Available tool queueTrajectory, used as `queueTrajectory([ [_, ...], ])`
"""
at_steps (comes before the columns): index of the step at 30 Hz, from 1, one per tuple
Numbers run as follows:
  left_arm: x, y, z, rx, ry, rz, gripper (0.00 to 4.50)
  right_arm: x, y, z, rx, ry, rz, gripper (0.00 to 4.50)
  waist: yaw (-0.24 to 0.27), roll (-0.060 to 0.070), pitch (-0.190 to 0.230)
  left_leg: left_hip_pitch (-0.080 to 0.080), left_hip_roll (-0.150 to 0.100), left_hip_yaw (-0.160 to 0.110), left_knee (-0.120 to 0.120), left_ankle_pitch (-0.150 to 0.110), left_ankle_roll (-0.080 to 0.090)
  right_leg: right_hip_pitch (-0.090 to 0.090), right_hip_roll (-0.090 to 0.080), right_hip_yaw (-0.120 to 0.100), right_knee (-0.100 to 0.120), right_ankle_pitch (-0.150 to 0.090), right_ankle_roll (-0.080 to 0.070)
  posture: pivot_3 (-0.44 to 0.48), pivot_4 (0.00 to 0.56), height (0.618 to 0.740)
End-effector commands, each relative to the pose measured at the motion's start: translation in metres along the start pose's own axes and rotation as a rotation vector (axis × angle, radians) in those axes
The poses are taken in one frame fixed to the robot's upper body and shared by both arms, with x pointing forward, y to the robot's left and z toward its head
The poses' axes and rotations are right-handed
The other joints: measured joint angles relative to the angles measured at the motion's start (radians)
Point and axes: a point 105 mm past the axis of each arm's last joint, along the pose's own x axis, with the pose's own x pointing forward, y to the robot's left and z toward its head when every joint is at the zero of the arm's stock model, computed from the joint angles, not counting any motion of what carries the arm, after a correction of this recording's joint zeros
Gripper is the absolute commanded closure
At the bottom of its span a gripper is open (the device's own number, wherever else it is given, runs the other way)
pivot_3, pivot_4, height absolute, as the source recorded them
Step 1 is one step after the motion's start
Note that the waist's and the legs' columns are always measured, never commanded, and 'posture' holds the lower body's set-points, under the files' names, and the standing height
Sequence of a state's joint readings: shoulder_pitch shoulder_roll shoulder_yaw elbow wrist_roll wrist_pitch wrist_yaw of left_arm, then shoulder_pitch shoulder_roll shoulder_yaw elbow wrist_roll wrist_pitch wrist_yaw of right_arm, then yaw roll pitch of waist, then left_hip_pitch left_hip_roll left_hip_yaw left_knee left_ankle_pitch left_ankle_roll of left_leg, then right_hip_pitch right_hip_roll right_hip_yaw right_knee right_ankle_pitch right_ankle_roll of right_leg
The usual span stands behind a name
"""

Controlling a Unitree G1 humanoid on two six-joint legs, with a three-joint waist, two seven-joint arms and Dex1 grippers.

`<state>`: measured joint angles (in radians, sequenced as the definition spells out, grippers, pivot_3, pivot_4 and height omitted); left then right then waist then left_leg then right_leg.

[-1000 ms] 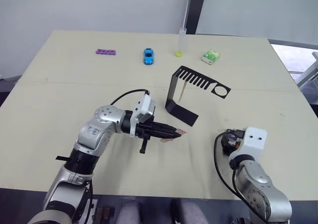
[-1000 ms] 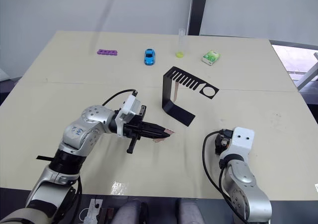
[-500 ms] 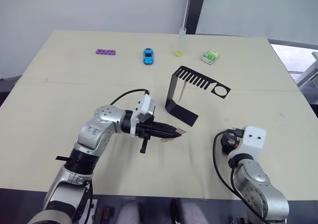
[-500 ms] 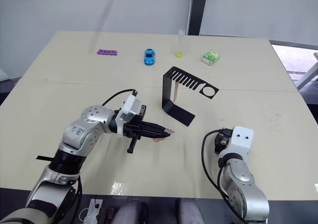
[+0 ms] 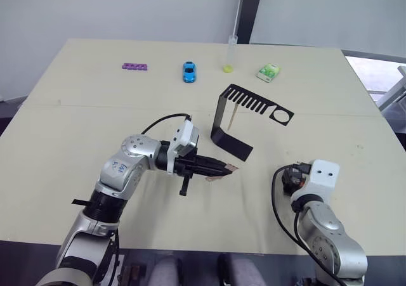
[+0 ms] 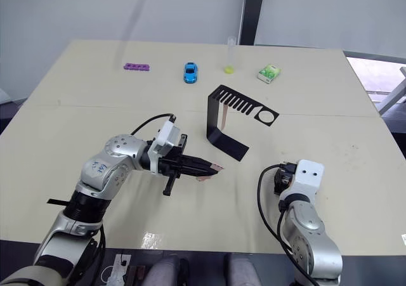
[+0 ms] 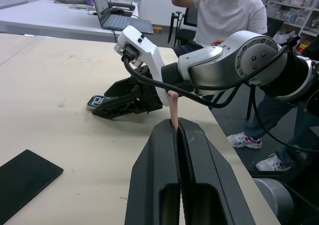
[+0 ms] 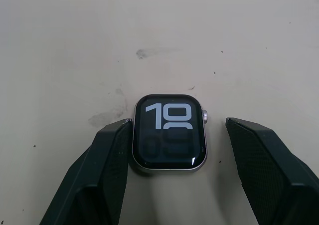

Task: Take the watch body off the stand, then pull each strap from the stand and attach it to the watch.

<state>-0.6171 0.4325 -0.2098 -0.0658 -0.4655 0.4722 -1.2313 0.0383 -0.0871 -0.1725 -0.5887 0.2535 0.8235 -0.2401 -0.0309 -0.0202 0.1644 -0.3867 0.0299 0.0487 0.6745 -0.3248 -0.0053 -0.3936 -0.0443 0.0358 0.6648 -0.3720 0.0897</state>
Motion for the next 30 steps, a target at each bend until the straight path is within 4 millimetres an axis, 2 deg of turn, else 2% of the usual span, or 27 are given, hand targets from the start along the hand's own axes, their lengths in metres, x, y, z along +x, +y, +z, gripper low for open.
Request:
queueTrajectory([
  [1,0.003,-0.001,0.008,0.039,-0.015,-0.009,4.5,0.001,-0.004,-0.003,-0.01,0.009,-0.008,1.31,0.0,0.0,0.0,0.0,0.0,0.0,0.0,0.0,0.0,0.0,0.0,0.0,0.0,0.0,0.0,0.0,0.15,0.74],
  [3,0.003,-0.001,0.008,0.038,-0.016,-0.008,4.5,0.0,-0.004,-0.003,-0.013,0.01,-0.006,1.31,0.0,0.0,0.0,0.0,0.0,0.0,0.0,0.0,0.0,0.0,0.0,0.0,0.0,0.0,0.0,0.0,0.15,0.74],
  [5,0.003,-0.001,0.008,0.037,-0.015,-0.007,4.5,-0.001,-0.004,-0.004,-0.013,0.012,-0.005,1.85,0.0,0.0,0.0,0.0,0.0,0.0,0.0,0.0,0.0,0.0,0.0,0.0,0.0,0.0,0.0,0.0,0.15,0.74],
  [8,0.002,0.0,0.007,0.038,-0.012,-0.003,4.5,-0.003,-0.007,0.0,-0.017,0.003,-0.006,2.97,0.002,0.0,0.0,0.0,0.0,0.0,0.0,0.0,0.0,0.0,0.0,0.0,0.0,0.0,0.0,0.0,0.15,0.74],
  [13,0.0,0.002,0.008,0.045,-0.011,0.011,4.5,-0.009,-0.01,0.019,-0.046,-0.039,0.028,2.98,0.003,0.0,0.0,0.0,-0.001,0.0,0.0,0.0,0.0,0.0,-0.001,0.0,0.0,0.0,0.0,0.0,0.15,0.74],
  [17,-0.006,0.005,0.009,0.078,0.011,0.026,4.5,-0.02,-0.007,0.045,-0.081,-0.053,0.182,2.98,0.0,0.001,0.001,0.0,0.0,0.0,0.0,0.0,0.0,0.0,0.0,0.0,0.0,0.0,0.0,0.0,0.15,0.74],
  [20,-0.009,0.008,0.008,0.103,0.026,0.034,4.5,-0.027,-0.006,0.051,-0.129,0.0,0.306,2.98,0.002,0.001,0.001,0.0,0.0,0.0,-0.001,0.0,0.0,0.0,0.0,0.0,0.0,0.0,0.0,0.0,0.15,0.74],
  [23,-0.01,0.01,0.009,0.099,0.017,0.036,4.5,-0.032,-0.01,0.039,-0.197,0.115,0.388,2.98,0.003,0.001,0.001,0.0,0.0,0.0,-0.002,0.0,0.0,0.0,0.0,0.0,-0.001,0.0,0.0,0.0,0.15,0.74],
  [25,-0.007,0.009,0.01,0.099,0.007,0.03,4.5,-0.038,-0.015,0.024,-0.266,0.201,0.453,2.98,0.006,0.001,0.001,-0.001,0.0,0.0,-0.002,0.0,0.001,0.0,0.0,0.0,-0.002,0.0,0.0,0.0,0.15,0.74],
  [30,-0.005,0.005,0.009,0.097,0.0,0.019,4.5,-0.037,-0.027,0.013,-0.301,0.24,0.484,2.98,0.004,0.001,0.001,-0.001,-0.001,0.0,0.0,-0.001,0.002,0.001,0.0,0.0,-0.002,0.0,0.0,0.0,0.15,0.74],
])
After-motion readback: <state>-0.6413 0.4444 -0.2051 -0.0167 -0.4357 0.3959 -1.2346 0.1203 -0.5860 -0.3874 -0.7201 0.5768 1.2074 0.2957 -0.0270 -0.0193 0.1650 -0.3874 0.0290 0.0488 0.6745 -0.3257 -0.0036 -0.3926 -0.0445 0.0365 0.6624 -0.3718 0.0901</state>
